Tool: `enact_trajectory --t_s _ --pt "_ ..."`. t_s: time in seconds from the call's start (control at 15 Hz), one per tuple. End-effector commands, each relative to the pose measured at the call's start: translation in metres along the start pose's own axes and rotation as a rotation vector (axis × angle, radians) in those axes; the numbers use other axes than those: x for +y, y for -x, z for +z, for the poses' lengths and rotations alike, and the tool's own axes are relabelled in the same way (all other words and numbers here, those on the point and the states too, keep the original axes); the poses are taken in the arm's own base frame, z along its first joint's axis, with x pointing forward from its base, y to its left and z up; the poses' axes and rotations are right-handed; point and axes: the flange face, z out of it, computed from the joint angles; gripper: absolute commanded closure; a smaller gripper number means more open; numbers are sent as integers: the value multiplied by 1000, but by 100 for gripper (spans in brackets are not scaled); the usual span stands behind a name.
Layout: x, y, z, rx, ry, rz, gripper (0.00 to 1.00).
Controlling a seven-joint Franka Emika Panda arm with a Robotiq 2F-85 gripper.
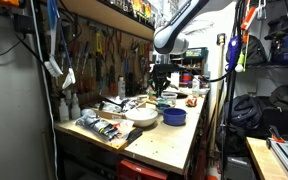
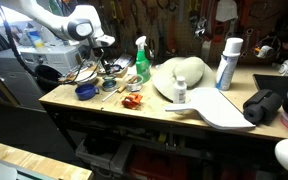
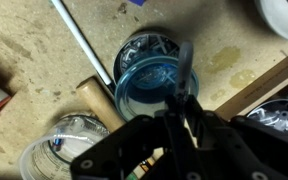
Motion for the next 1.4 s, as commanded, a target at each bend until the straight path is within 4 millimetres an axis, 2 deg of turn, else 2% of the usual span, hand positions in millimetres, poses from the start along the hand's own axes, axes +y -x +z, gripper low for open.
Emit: enact_trajectory --t_s 0.0,0.2,0.4,0.53,0.67,0.73,0.8,1.0,1.07,1.33 --pt "21 6 -42 14 -97 7 93" --pt "50 26 -72 -45 -155 -36 93" --pt "79 57 -87 -177 -148 -78 93" --pt "85 80 -93 -266 -132 -104 93" --pt "75 101 -96 -294 -104 -114 93" --pt "69 104 -98 -275 -103 -106 94" --pt "74 83 -96 -276 -114 -109 86" --pt "65 96 -99 -277 -111 -119 86" --pt "59 104 -93 -303 -121 -157 95" --pt "33 139 -74 -325 -110 -308 96"
